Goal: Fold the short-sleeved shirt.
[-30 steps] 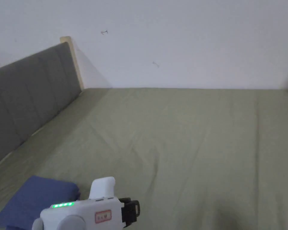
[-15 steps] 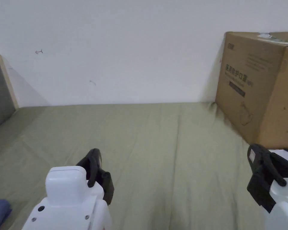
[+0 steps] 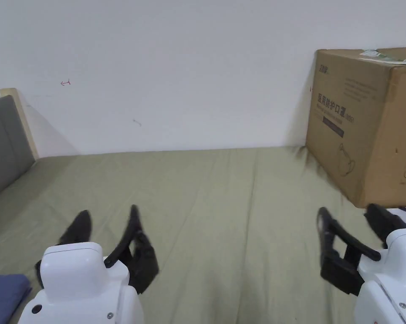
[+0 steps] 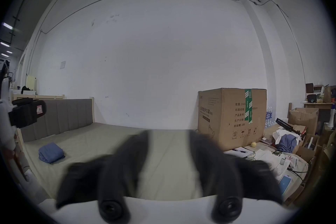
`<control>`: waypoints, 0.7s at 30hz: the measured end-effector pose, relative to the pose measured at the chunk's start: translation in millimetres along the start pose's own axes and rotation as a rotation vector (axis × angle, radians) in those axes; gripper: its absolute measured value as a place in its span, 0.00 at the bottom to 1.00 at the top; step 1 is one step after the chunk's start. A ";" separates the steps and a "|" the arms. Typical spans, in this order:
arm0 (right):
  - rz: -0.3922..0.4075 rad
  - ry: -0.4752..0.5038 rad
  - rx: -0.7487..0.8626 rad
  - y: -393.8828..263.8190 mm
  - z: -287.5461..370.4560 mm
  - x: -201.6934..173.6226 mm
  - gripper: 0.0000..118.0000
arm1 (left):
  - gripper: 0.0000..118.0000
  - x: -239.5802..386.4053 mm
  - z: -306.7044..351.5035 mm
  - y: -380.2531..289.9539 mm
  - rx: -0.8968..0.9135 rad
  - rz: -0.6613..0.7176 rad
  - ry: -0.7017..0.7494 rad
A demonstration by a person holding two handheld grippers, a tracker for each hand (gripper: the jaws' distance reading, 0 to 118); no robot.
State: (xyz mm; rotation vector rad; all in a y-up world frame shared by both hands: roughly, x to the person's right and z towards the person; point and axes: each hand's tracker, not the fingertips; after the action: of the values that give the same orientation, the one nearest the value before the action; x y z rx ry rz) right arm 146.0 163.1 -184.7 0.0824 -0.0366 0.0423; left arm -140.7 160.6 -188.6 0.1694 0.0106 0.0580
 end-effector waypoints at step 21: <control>0.028 -0.024 -0.006 -0.8 0.2 -10.3 1.00 | 1.00 -10.3 -8.8 -4.4 -0.066 -0.047 0.032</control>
State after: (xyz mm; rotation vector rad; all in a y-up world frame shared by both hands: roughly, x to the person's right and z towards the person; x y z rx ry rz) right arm 135.8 161.8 -185.0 0.0762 -0.0614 0.0688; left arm -150.9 157.2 -197.9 0.1019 0.0445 0.0145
